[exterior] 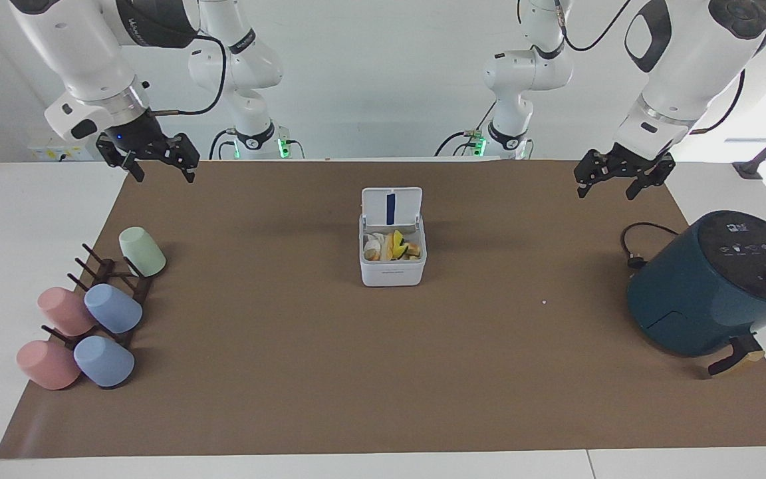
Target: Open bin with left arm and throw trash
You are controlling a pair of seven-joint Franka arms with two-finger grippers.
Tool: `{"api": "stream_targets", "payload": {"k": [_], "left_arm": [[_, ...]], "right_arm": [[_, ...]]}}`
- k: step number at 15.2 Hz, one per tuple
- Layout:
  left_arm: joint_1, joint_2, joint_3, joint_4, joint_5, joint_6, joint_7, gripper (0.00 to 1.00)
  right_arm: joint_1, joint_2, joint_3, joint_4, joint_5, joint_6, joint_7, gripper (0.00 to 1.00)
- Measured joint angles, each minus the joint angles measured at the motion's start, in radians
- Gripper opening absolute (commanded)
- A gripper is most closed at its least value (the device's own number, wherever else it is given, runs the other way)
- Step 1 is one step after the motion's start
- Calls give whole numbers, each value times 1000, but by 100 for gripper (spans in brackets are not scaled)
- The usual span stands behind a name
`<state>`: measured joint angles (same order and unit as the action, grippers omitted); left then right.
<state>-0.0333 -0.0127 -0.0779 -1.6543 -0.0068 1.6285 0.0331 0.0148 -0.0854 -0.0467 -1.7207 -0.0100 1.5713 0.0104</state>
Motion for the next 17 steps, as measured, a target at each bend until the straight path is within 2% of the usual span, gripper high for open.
{"api": "stream_targets", "payload": {"k": [8, 17], "left_arm": [[0, 0, 0, 0, 0, 0, 0, 100], [0, 0, 0, 0, 0, 0, 0, 100]], "right_arm": [[0, 3, 20, 18, -53, -5, -29, 100], [-9, 36, 33, 66, -8, -40, 8, 100]]}}
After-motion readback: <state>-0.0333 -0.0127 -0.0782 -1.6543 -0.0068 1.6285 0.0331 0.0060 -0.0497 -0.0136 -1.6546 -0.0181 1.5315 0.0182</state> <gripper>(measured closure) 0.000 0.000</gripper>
